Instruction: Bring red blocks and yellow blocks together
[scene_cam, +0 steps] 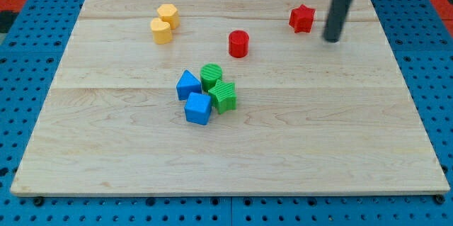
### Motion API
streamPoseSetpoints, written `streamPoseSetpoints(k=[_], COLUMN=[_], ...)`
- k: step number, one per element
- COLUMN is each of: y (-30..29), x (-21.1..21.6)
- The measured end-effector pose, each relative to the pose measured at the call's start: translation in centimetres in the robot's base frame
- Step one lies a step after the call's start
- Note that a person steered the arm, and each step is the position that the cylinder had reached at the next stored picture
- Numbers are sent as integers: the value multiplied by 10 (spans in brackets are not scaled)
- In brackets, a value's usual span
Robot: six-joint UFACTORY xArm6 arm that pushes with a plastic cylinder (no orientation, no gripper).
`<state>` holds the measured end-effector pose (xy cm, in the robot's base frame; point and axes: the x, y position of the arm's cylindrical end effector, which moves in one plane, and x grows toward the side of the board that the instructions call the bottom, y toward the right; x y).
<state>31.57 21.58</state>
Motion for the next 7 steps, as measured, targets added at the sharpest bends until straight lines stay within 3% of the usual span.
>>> streamPoseSetpoints(k=[1,2,3,6,7], y=[3,-42,-86,-92,-123], x=[-45,-52,-39,4,6])
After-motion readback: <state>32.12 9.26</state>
